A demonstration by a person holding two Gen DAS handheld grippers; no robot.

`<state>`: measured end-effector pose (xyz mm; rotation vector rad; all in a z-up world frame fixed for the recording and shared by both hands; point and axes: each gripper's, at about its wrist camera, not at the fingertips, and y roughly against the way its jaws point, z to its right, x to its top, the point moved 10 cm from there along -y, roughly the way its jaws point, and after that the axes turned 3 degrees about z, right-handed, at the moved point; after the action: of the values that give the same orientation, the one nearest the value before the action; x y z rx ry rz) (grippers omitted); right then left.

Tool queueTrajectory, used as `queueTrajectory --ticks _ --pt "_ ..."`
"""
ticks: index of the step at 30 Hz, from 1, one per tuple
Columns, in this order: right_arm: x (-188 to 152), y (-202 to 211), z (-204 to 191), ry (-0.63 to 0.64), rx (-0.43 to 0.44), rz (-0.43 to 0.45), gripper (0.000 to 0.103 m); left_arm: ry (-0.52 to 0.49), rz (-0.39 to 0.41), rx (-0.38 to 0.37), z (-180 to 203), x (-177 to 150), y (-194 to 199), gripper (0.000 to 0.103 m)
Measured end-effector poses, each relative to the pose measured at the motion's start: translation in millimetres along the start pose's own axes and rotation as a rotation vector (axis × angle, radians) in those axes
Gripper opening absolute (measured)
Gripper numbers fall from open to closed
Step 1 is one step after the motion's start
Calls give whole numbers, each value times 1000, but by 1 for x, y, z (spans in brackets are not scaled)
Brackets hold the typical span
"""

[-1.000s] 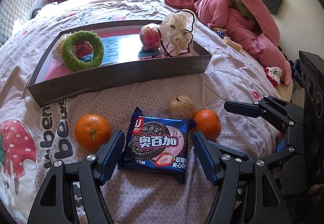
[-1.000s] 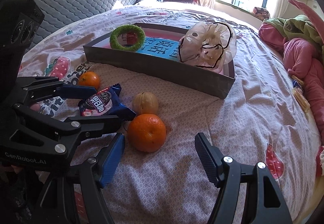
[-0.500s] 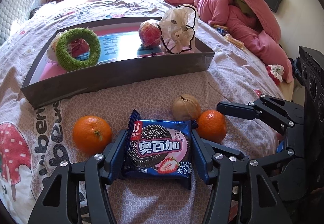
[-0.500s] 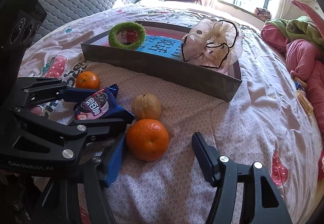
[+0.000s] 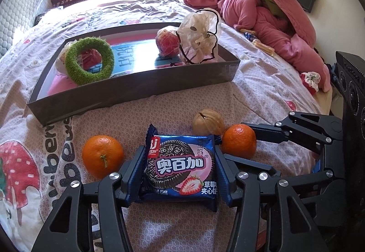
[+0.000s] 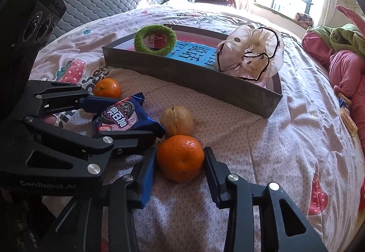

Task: Organize objects
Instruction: 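Lift the Oreo pack with the left gripper while the right grasps the orange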

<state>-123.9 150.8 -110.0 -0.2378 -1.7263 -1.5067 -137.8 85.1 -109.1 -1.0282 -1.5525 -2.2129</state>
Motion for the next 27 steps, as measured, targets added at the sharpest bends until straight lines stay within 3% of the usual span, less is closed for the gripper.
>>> queueTrajectory --ticks 12,27 --pt "9 15 12 -90 36 63 40 0 55 10 0 9 22 57" --pt "27 37 24 -108 -1 166 40 13 112 31 0 18 49 57"
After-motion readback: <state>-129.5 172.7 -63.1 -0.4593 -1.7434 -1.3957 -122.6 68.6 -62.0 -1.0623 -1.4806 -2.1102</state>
